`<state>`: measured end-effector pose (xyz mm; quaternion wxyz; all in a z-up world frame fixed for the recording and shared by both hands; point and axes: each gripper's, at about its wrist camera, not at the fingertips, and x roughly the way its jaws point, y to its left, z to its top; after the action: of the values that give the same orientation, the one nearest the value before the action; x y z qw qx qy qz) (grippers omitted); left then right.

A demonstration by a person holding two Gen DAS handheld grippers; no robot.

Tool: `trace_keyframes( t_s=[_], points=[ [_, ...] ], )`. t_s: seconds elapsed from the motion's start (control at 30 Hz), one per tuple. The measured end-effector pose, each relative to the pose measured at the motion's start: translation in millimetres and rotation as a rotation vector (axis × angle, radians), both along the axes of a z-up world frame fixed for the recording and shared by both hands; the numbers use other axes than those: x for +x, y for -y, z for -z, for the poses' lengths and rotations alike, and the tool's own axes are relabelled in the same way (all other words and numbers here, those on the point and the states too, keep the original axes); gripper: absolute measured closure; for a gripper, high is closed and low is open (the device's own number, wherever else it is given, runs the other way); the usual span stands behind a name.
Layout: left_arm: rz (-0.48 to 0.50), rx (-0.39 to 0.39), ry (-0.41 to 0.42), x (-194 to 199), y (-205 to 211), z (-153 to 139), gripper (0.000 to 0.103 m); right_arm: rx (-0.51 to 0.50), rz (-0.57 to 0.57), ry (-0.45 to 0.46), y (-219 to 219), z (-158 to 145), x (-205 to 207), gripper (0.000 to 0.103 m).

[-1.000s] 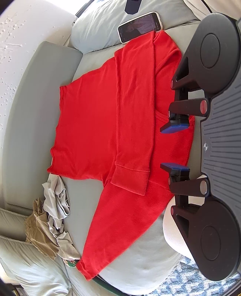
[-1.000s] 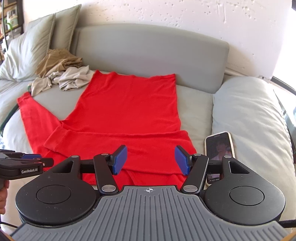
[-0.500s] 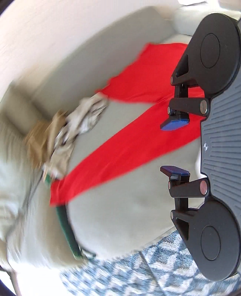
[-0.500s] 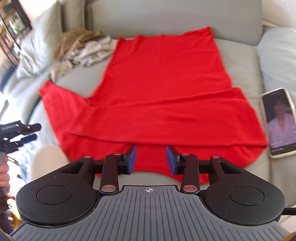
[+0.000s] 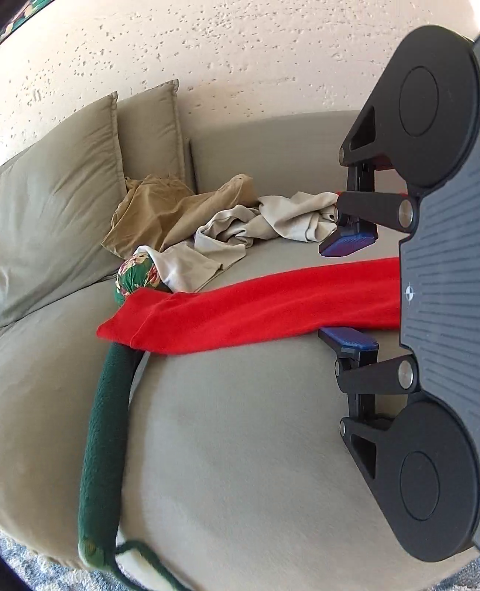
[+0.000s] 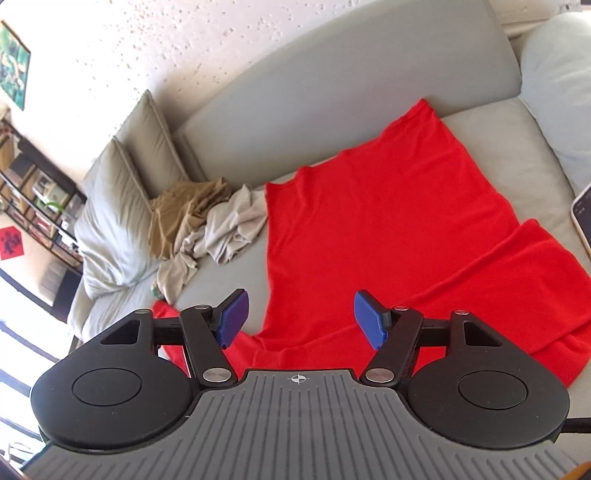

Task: Fold clothes
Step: 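Grasp the other sleeve cuff with the left gripper and lift it, then fold the held sleeve across the shirt body with the left gripper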

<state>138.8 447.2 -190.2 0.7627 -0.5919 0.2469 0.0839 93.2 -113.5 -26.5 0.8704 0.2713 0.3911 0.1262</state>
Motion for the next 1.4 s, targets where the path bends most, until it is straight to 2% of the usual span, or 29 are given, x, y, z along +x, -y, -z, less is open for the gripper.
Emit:
trace_keyframes(
  t_s=[0.13,0.27,0.4,0.47,0.57,0.63,0.73,0.83,0.97,1.17,1.3,1.4],
  points=[
    [-0.070,-0.059,0.008,23,-23,8,0.058,0.012,-0.015,0.005,-9,-5,5,0.034],
    [-0.148,-0.096,0.012,40,-46,15,0.063,0.013,-0.021,0.029,-12,-12,7,0.034],
    [-0.195,-0.102,-0.001,53,-60,20,0.066,0.010,-0.024,0.049,-11,-19,8,0.034],
    [-0.187,-0.070,-0.033,60,-60,20,0.072,0.005,-0.034,0.053,-11,-20,9,0.034],
    [-0.172,-0.021,-0.083,68,-60,18,0.094,-0.003,-0.049,0.062,-10,-23,9,0.034],
    [-0.172,0.010,-0.095,67,-57,12,0.101,-0.006,-0.058,0.066,-8,-25,8,0.034],
    [-0.154,0.086,-0.101,68,-48,-7,0.101,-0.008,-0.074,0.066,-6,-29,2,0.034],
    [-0.090,0.179,-0.085,69,-31,-31,0.101,-0.021,-0.071,0.076,0,-33,-6,0.034],
    [-0.024,0.228,-0.043,63,-5,-59,0.101,0.032,-0.048,0.061,19,-35,-18,0.034],
    [0.106,0.347,-0.028,53,52,-99,0.101,0.099,0.033,0.067,58,-38,-40,0.034],
    [0.203,0.434,-0.005,33,97,-121,0.101,0.135,0.089,0.081,88,-37,-57,0.032],
    [0.239,0.520,0.002,14,129,-134,0.101,0.160,0.135,0.078,112,-31,-68,0.031]
  ],
)
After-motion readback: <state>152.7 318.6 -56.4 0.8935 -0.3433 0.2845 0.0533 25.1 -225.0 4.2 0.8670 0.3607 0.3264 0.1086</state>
